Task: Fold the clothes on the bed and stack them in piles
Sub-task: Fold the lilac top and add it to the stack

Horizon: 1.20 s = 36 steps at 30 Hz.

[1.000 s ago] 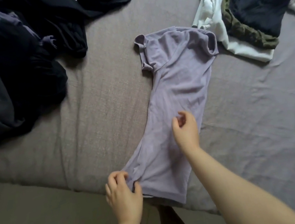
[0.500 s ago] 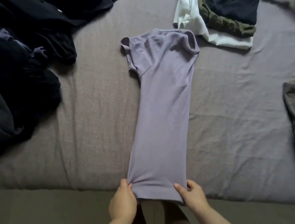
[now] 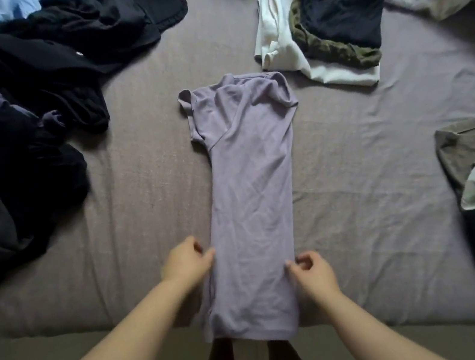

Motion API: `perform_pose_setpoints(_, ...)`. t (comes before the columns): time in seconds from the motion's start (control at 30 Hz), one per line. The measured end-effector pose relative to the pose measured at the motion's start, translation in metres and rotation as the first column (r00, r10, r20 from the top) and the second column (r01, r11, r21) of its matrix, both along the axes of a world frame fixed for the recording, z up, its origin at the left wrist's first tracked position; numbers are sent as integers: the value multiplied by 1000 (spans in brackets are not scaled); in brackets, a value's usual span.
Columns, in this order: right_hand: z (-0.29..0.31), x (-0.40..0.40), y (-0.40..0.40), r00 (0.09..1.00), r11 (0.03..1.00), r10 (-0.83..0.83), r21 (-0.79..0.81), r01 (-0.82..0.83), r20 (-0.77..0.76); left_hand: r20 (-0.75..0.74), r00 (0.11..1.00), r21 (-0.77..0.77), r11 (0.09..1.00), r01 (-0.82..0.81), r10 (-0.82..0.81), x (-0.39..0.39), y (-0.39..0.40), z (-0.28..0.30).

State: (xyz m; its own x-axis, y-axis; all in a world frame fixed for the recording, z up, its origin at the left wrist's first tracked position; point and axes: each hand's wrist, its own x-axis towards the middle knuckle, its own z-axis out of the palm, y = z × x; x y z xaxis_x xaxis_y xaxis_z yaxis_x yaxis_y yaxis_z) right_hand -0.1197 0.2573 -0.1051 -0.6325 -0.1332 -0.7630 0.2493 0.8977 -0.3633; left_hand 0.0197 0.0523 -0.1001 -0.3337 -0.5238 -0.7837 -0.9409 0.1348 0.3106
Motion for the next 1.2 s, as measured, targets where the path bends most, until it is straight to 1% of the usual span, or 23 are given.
perform_pose_setpoints(0.07,-6,-43,-31,986,993,64,-84,-78,-153,-163,977,-97,983,-155,138,-31,-28,-3)
perform_pose_setpoints(0.13,-8,-92,-72,953,973,121,-159,-170,-278,-299,934,-120,963,-240,196,-68,-57,-8)
perform_pose_setpoints(0.2,-7,-143,-117,876,934,206,-181,-309,-436,-397,881,-100,942,-320,257,-106,-84,-17)
perform_pose_setpoints(0.27,-7,-188,-161,805,897,255,-180,-404,-535,-454,800,2,899,-438,391,-139,-106,-26)
perform_pose_setpoints(0.3,-7,-206,-178,790,885,283,-170,-433,-544,-464,738,89,854,-512,491,-153,-114,-29)
perform_pose_setpoints(0.37,-8,-230,-203,787,872,353,-129,-473,-506,-437,590,256,722,-642,679,-175,-123,-36)
perform_pose_setpoints(0.4,-11,-240,-211,776,862,413,-70,-502,-477,-420,546,282,676,-681,725,-182,-124,-40)
perform_pose_setpoints(0.43,-14,-248,-217,735,832,503,25,-554,-455,-416,530,274,658,-701,739,-185,-124,-45)
perform_pose_setpoints(0.5,-16,-259,-227,630,746,648,190,-638,-428,-423,542,231,664,-711,726,-187,-122,-52)
perform_pose_setpoints(0.53,-14,-264,-231,627,751,644,205,-628,-438,-430,540,215,663,-717,723,-186,-122,-56)
perform_pose_setpoints(0.63,-7,-283,-241,761,883,438,73,-463,-479,-467,507,171,636,-752,725,-184,-124,-64)
perform_pose_setpoints(0.7,-8,-293,-244,818,939,300,3,-343,-491,-492,525,76,635,-769,694,-185,-123,-65)
perform_pose_setpoints(0.77,-15,-295,-244,825,961,259,45,-275,-503,-470,590,-51,647,-761,657,-187,-120,-65)
perform_pose_setpoints(0.8,-18,-292,-243,792,958,282,120,-260,-541,-455,601,-106,630,-769,657,-190,-119,-62)
perform_pose_setpoints(0.83,-21,-286,-243,713,940,340,206,-271,-614,-448,588,-138,598,-790,673,-193,-120,-59)
perform_pose_setpoints(0.9,-23,-269,-240,445,872,463,303,-385,-767,-452,555,-202,526,-826,699,-198,-124,-50)
perform_pose_setpoints(0.93,-24,-259,-240,326,818,478,278,-504,-816,-468,576,-263,517,-815,670,-200,-127,-47)
perform_pose_setpoints(0.97,-26,-250,-242,256,738,478,225,-636,-840,-491,626,-327,538,-777,606,-201,-131,-45)
perform_pose_setpoints(1.0,-29,-242,-247,228,642,478,160,-750,-849,-507,688,-376,585,-718,519,-202,-136,-46)
perform_pose_setpoints(1.07,-33,-229,-264,222,497,498,66,-865,-838,-455,808,-412,716,-564,374,-203,-145,-49)
perform_pose_setpoints(1.1,-31,-224,-275,215,457,531,63,-887,-820,-410,847,-405,764,-502,339,-203,-149,-49)
perform_pose_setpoints(1.13,-29,-222,-285,206,427,593,88,-900,-778,-385,864,-398,786,-472,324,-204,-153,-48)
perform_pose_setpoints(1.2,-26,-223,-301,213,417,738,184,-890,-640,-415,866,-440,772,-459,279,-203,-157,-45)
